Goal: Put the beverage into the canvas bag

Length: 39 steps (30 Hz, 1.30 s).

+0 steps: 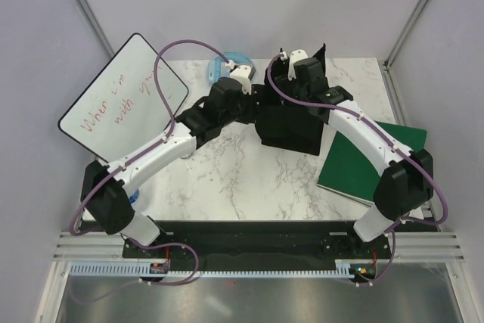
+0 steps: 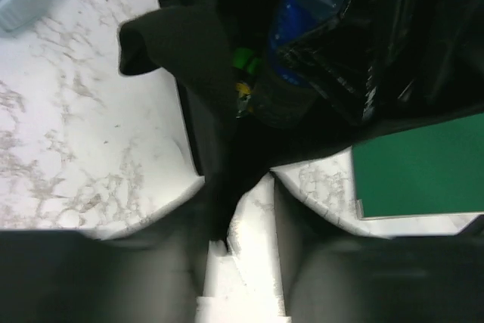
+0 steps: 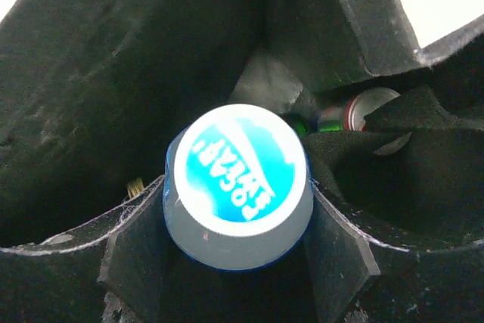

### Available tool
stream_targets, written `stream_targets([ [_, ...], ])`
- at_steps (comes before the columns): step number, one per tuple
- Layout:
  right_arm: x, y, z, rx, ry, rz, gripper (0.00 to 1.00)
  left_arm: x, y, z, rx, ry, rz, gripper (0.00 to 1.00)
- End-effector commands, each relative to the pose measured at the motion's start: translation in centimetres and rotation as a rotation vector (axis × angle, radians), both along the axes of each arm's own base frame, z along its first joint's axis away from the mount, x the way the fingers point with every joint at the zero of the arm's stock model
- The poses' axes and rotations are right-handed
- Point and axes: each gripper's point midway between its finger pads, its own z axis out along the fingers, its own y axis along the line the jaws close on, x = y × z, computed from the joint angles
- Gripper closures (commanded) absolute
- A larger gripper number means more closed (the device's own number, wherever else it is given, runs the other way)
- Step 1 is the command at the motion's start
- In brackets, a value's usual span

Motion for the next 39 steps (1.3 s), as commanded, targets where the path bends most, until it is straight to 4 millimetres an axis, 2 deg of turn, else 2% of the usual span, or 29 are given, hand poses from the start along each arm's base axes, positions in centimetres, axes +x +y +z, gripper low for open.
stream_targets([
  [1, 1.6, 1.1, 4.9, 0.104, -0.193, 0.016, 1.0, 0.9, -2.0, 3.3, -0.041, -0.066, -0.089, 0.98],
  [6, 2.1, 0.9, 2.2, 0.085, -0.125, -0.017, 1.0, 0.3, -2.8, 8.3, -0.139, -0.12, -0.124, 0.98],
  [8, 1.9, 1.0, 1.6, 0.09, -0.105, -0.011, 1.0, 0.4, -2.8, 9.4, -0.149, -0.139, -0.122, 0.98],
  [11, 0.7, 1.0, -0.4, 0.089, -0.036, -0.003, 1.0, 0.4, -3.1, 9.1, -0.141, -0.134, -0.138, 0.98],
  [13, 0.3, 0.5, -1.3, 0.095, -0.013, -0.033, 0.99, 0.3, -3.1, 8.3, -0.13, -0.117, -0.142, 0.98],
  [16, -0.2, 0.1, -3.3, 0.084, 0.037, -0.053, 0.94, 0.2, -2.9, 7.6, -0.126, -0.105, -0.135, 0.98],
  [20, -0.7, -0.2, -4.4, 0.067, 0.064, -0.058, 0.77, -0.1, -2.7, 7.4, -0.121, -0.103, -0.136, 0.98],
  [22, -0.7, -0.5, -4.5, 0.059, 0.061, -0.071, 0.72, 0.0, -2.4, 6.9, -0.11, -0.101, -0.126, 0.98],
  [23, -0.5, -0.5, -4.2, 0.061, 0.056, -0.074, 0.65, 0.0, -2.3, 6.8, -0.107, -0.101, -0.123, 0.98],
  [27, -0.3, -0.2, -2.6, 0.08, 0.032, -0.066, 0.53, -0.2, -2.2, 6.5, -0.101, -0.097, -0.127, 0.98],
  [33, 0.1, 0.3, 2.4, 0.145, -0.046, -0.059, 0.41, -0.2, -2.1, 6.2, -0.094, -0.096, -0.126, 0.98],
  [34, 0.2, 0.5, 3.8, 0.16, -0.072, -0.054, 0.4, -0.2, -2.1, 6.1, -0.091, -0.096, -0.125, 0.98],
  [39, 0.3, 0.3, 6.9, 0.181, -0.125, -0.055, 0.29, -0.1, -1.9, 6.1, -0.086, -0.1, -0.118, 0.98],
])
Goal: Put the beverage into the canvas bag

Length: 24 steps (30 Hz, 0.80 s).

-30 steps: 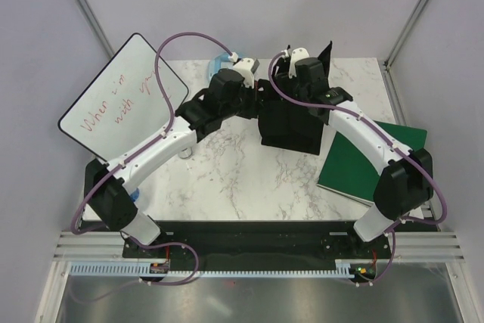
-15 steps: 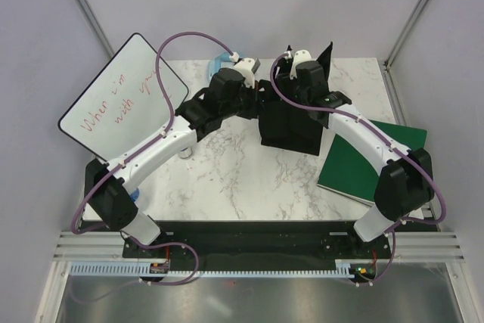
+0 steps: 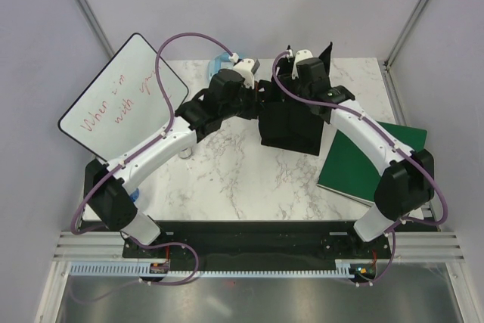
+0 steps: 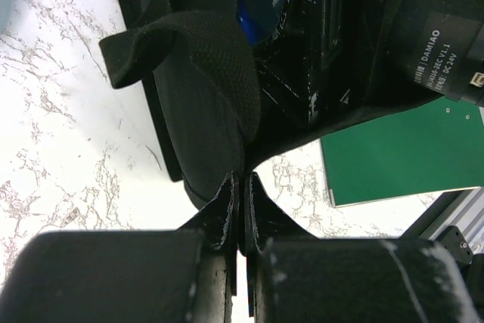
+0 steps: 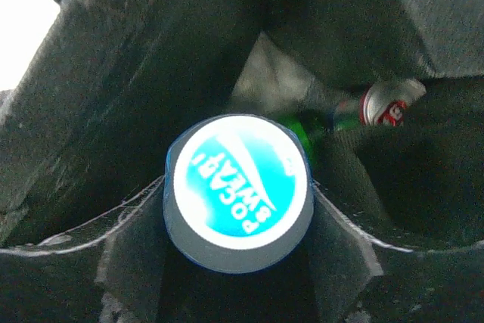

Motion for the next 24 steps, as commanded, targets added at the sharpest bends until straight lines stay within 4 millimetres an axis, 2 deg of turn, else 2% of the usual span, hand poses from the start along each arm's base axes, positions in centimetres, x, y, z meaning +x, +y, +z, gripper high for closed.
stream_targets([
  [1, 0.0, 0.3, 7.9, 0.095, -0.145, -0.003, 0.28, 0.3, 0.0, 3.8, -0.063, -0.113, -0.011, 0.98],
  [9, 0.3, -0.3, 11.8, 0.103, -0.219, -0.032, 0.15, 0.8, -0.6, 4.4, -0.073, -0.12, -0.015, 0.98],
  [14, 0.6, -0.6, 13.2, 0.088, -0.24, -0.041, 0.14, 0.8, -0.8, 4.5, -0.078, -0.121, -0.019, 0.98],
  [21, -0.8, -0.6, 16.5, 0.15, -0.272, -0.031, 0.14, 0.7, -0.6, 5.3, -0.082, -0.137, -0.02, 0.98],
  [24, -1.9, -0.7, 17.4, 0.177, -0.276, -0.025, 0.14, 0.5, -0.4, 5.7, -0.091, -0.139, -0.021, 0.84],
])
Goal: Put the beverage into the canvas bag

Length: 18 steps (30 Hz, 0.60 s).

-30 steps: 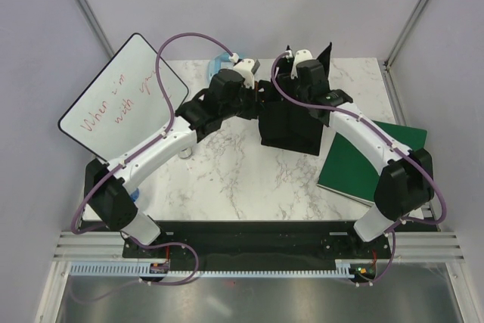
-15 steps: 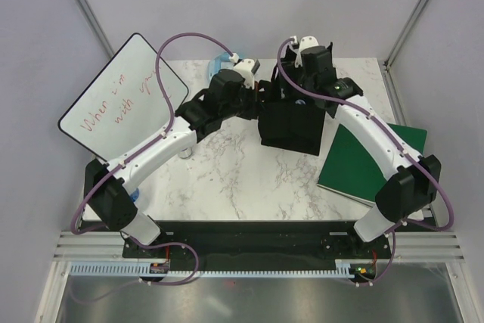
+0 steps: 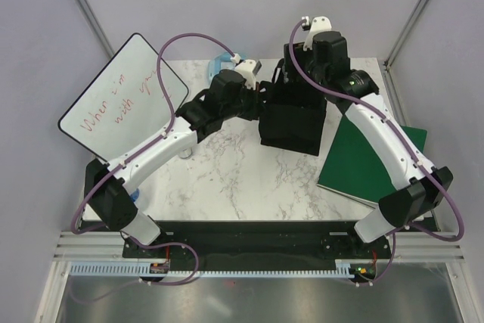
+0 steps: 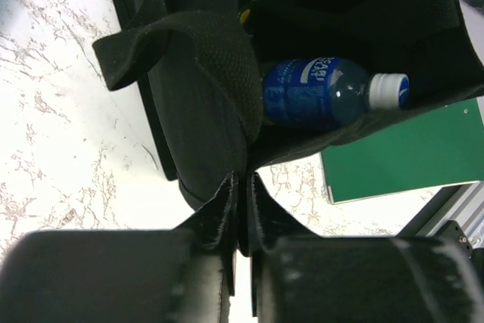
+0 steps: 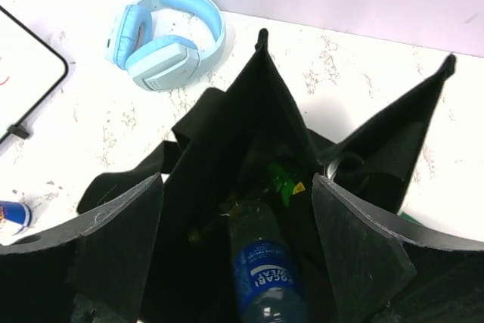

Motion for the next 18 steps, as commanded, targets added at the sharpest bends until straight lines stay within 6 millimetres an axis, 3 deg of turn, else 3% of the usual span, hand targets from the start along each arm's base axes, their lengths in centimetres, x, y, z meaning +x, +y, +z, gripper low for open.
stream_targets([
  [1, -2.3, -0.4, 4.9, 0.082, -0.075, 0.013, 0.14, 0.6, -0.2, 5.9, -0.095, -0.14, -0.008, 0.76],
  [3, -2.9, -0.9, 4.9, 0.086, -0.067, 0.0, 0.15, 0.5, -0.1, 5.7, -0.092, -0.137, -0.006, 0.72],
  [6, -3.6, -1.4, 4.5, 0.085, -0.059, -0.017, 0.15, 0.5, 0.3, 5.1, -0.082, -0.13, 0.011, 0.57],
  [18, -4.1, -1.4, 4.3, 0.091, -0.04, -0.008, 0.15, 0.0, 0.8, 6.4, -0.091, -0.146, 0.011, 0.49],
])
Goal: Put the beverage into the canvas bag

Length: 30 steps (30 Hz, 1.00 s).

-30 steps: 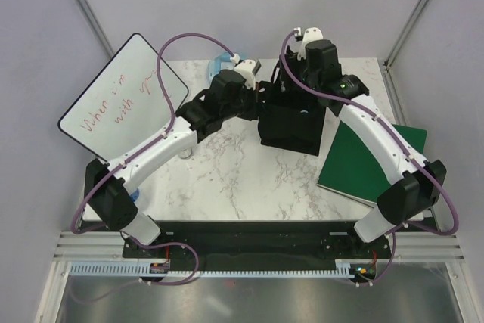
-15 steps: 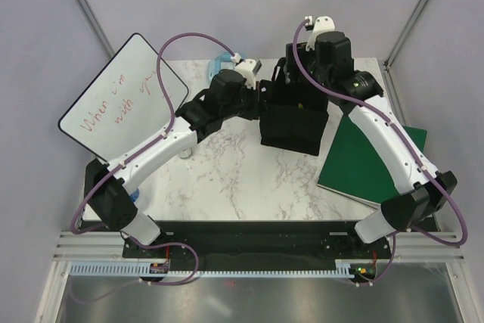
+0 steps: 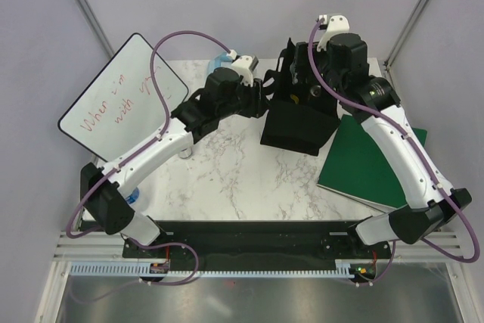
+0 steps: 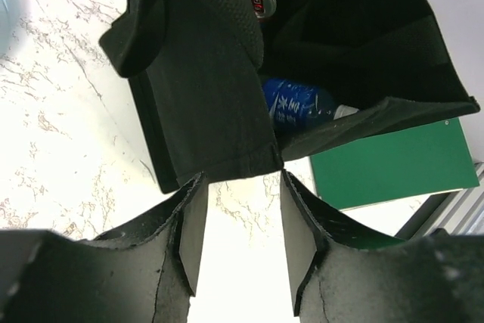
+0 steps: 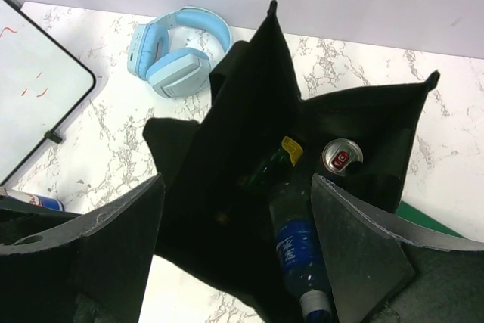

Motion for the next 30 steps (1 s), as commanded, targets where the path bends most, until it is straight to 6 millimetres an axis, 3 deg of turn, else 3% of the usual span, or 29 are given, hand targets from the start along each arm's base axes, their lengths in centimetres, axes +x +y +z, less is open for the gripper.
stream_targets([
  [1, -0.4, 0.2, 0.4, 0.026, 0.007, 0.012, 0.15, -0.2, 0.9, 4.1, -0.04, -0.088, 0.016, 0.47],
  [5, -0.5, 2.3, 0.4, 0.05, 0.037, 0.072, 0.16, -0.5, 4.0, 4.9, 0.006, -0.107, 0.111, 0.4],
  [6, -0.9, 3.5, 0.9, 0.054, 0.026, 0.098, 0.16, -1.2, 5.1, 6.2, -0.007, -0.131, 0.125, 0.34],
  [8, -0.8, 4.9, 0.9, 0.047, 0.027, 0.116, 0.16, -1.5, 7.3, 6.1, 0.021, -0.137, 0.172, 0.26],
  [9, -1.2, 6.1, 1.8, 0.054, 0.01, 0.139, 0.16, -2.4, 8.6, 7.5, 0.002, -0.163, 0.187, 0.18],
  [10, -1.3, 6.9, 2.0, 0.055, 0.005, 0.149, 0.16, -2.4, 10.0, 7.7, 0.01, -0.169, 0.215, 0.13],
  [11, -1.0, 7.8, 1.8, 0.051, 0.01, 0.158, 0.16, -3.0, 11.2, 7.5, 0.03, -0.166, 0.227, 0.09],
  [12, -1.5, 8.9, 2.8, 0.068, -0.009, 0.18, 0.16, -3.9, 12.6, 8.7, 0.018, -0.191, 0.245, 0.05],
  [15, -1.9, 11.8, 3.0, 0.097, -0.001, 0.234, 0.17, -5.7, 15.5, 9.0, 0.05, -0.209, 0.275, 0.01],
  [16, -2.0, 12.5, 2.9, 0.102, 0.004, 0.243, 0.17, -7.3, 16.6, 10.5, 0.022, -0.245, 0.273, 0.0],
  [20, -1.9, 16.8, 0.5, 0.077, 0.045, 0.283, 0.17, -11.7, 19.4, 12.9, -0.046, -0.306, 0.261, 0.0],
  [22, -2.8, 19.0, 0.4, 0.075, 0.045, 0.315, 0.17, -13.3, 20.3, 13.8, -0.077, -0.333, 0.254, 0.0],
  [23, -2.4, 20.1, -0.9, 0.054, 0.061, 0.319, 0.17, -14.8, 21.3, 14.8, -0.115, -0.369, 0.255, 0.0],
  [25, -3.2, 22.2, -1.4, 0.045, 0.063, 0.348, 0.16, -16.1, 22.0, 15.3, -0.143, -0.39, 0.245, 0.0],
  [26, -2.8, 23.3, -3.1, 0.02, 0.086, 0.347, 0.16, -17.2, 22.6, 15.8, -0.168, -0.407, 0.243, 0.0],
  [30, -3.6, 27.4, -6.5, -0.003, 0.122, 0.398, 0.16, -19.2, 23.7, 16.3, -0.21, -0.429, 0.234, 0.0],
])
